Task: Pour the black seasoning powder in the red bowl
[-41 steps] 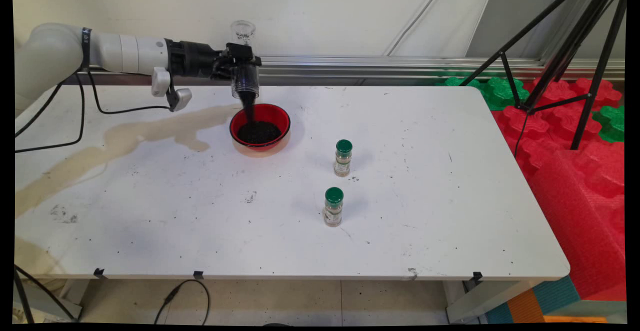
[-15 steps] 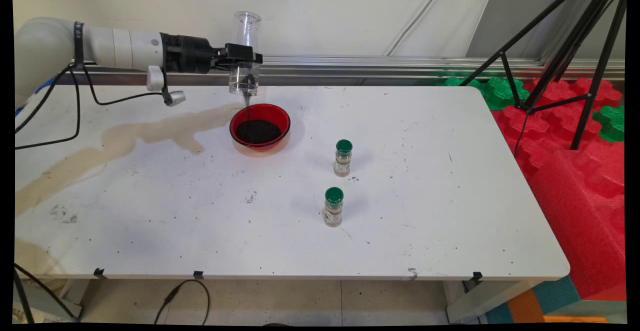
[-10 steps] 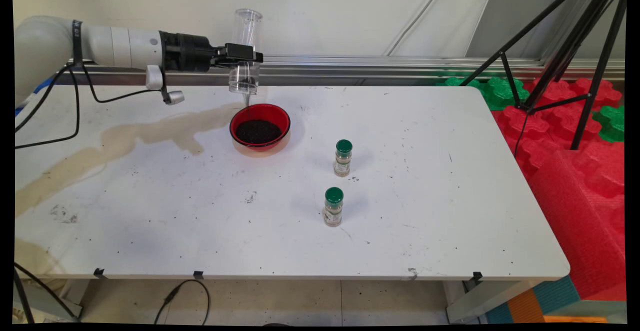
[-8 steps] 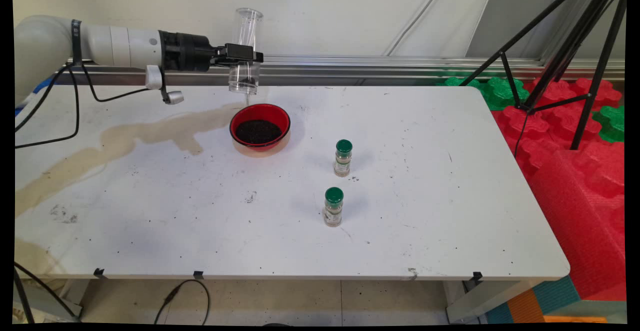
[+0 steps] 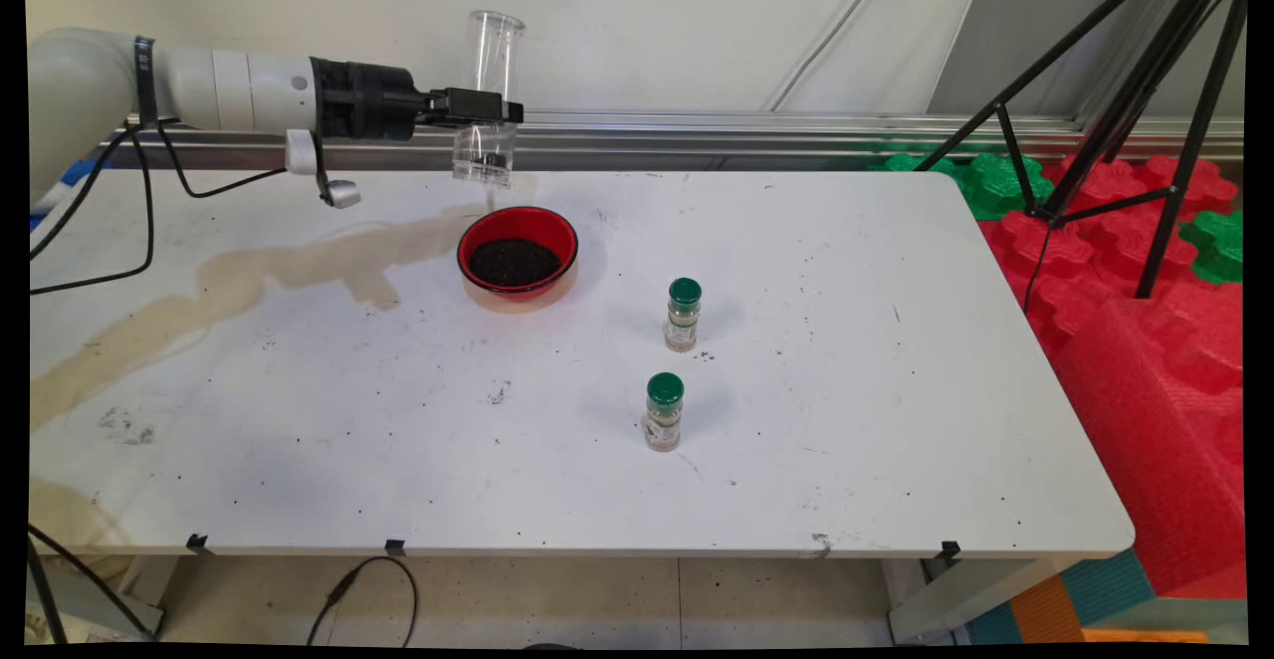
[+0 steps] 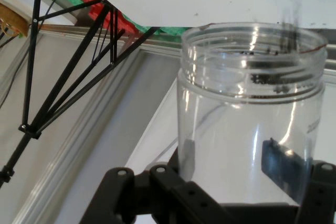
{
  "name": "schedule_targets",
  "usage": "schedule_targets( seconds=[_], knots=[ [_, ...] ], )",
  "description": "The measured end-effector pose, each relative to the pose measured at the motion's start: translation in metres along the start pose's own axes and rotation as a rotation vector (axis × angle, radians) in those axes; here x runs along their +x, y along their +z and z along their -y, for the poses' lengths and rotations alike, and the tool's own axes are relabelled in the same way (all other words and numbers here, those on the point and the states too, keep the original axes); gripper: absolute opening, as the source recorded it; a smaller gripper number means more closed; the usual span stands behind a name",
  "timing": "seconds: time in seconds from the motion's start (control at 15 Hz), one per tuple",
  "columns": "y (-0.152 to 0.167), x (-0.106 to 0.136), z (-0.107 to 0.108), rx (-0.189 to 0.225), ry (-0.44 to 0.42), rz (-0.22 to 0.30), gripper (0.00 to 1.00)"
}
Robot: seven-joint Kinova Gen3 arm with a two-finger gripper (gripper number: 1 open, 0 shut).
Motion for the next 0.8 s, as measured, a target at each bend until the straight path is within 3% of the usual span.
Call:
schedule_targets(
  seconds=[0.8],
  knots=[
    [-0.0091,0.001,0.0106,0.04,0.112,0.009,0.0]
  ],
)
